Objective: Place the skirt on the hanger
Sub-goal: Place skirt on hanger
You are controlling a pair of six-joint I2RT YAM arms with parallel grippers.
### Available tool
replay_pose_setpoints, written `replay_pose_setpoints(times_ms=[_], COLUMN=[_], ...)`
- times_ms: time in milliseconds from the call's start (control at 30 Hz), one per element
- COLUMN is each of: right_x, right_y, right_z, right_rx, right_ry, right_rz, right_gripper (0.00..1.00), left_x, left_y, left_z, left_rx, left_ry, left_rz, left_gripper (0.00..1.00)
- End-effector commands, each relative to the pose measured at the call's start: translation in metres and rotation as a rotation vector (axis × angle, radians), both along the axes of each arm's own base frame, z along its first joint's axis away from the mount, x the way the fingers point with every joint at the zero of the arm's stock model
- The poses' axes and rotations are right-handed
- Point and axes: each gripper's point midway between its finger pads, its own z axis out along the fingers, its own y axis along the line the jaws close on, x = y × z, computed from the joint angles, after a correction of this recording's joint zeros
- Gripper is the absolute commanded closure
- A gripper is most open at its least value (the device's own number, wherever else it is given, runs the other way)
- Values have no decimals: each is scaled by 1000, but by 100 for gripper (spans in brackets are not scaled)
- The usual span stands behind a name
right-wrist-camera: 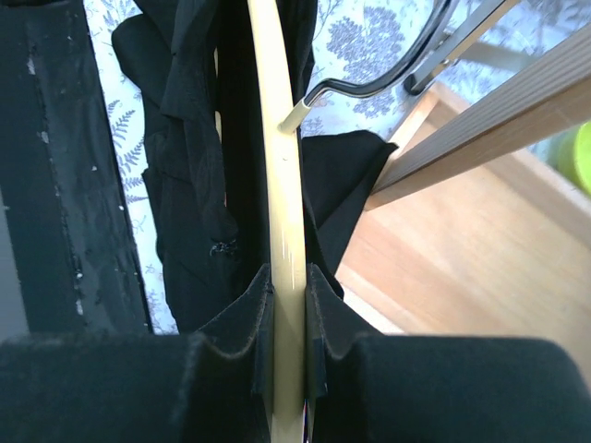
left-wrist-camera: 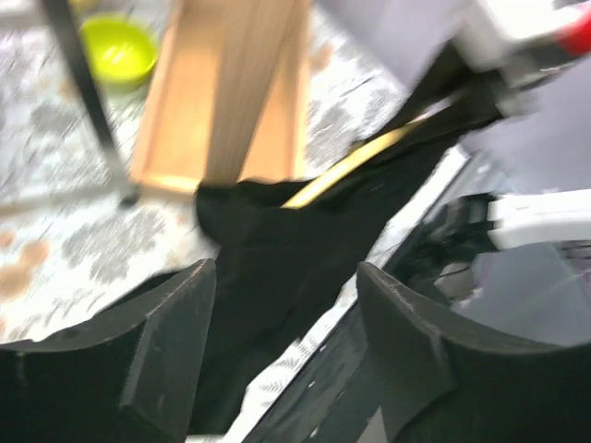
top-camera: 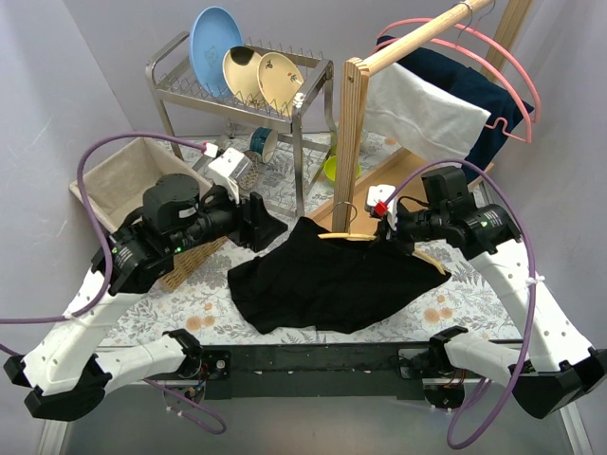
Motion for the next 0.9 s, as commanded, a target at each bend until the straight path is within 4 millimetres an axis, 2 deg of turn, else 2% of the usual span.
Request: replay_pose_setpoints(times_ms=[0,67,100,167,200,300,367,400,467,500,567,633,733,867], right_x=[5,5,1,2,0,1,-3,-7,-5,-4,-6,-11,-16,-28], right_y=[13,20,27,37,44,57,60,61,54,50,44,43,39,33], right_z=[14,13,12,16,16,23,29,29,29,22,21,14,11,6], right_rx=[73,98,102,125,127,147,126,106,69,43,35,29,25,10], right_ry=[40,94,113,151,170,203,161,135,57,9,-41,-70,-108,-157], right_rz=[-25,-52,-36,-65,-64,-65,3,32,49,78,94,140,175,258], right_gripper=[99,99,99,99,99,99,99,99,99,99,99,99,99,99], left_x=[-29,-45,-51,-58,-66,-74,-64,-48,-41,-35,-46,-47,-45,-45], left_y=[-5,-13,-19,-27,-35,-56,-58,-57,-50,-45,-47,-51,-51,-37], left_z=[39,33,21,14,0,-6,-12,-20,-26,-29,-40,-52,-49,-15], left_rx=[-99,-120,-116,-133,-117,-84,-5,52,107,144,157,185,191,134], left_ry=[-97,-66,-28,-23,-4,-58,-99,-114,-125,-165,-176,-167,-150,-220], left_rz=[-151,-249,-293,-339,-377,-406,-333,-251,-219,-206,-281,-313,-293,-254], left_gripper=[34,34,33,32,32,31,30,29,25,21,11,10,14,15])
